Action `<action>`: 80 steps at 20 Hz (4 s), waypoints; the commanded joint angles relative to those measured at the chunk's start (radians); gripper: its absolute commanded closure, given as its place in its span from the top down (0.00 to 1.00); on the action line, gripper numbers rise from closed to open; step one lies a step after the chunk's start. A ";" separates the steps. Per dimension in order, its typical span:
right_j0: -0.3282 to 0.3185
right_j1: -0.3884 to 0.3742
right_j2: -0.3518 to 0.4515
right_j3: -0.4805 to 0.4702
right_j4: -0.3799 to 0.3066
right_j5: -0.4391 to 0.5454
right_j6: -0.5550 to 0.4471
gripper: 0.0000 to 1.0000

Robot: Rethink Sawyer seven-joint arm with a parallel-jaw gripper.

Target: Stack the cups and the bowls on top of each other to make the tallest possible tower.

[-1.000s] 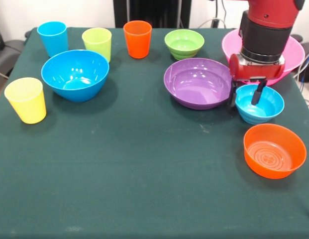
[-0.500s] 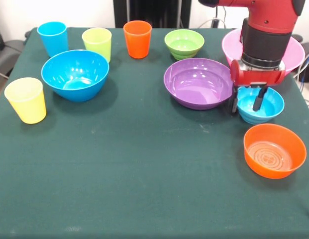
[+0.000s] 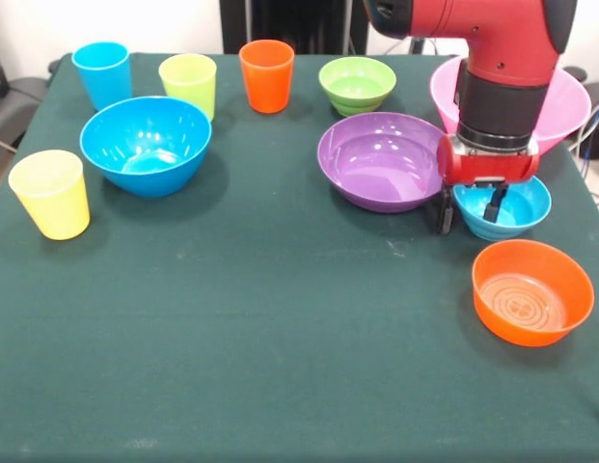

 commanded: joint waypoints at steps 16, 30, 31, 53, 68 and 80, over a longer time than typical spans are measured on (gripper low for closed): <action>0.044 0.031 0.041 0.025 0.010 -0.045 0.198 1.00; 0.054 0.027 0.020 0.020 -0.002 -0.033 0.216 1.00; 0.055 0.028 0.018 0.019 -0.001 -0.031 0.217 1.00; 0.069 0.039 -0.014 -0.004 0.003 -0.031 0.215 0.00; 0.052 0.054 -0.025 -0.036 -0.013 -0.034 0.186 0.00; 0.032 0.056 -0.001 -0.028 -0.018 -0.045 0.180 0.00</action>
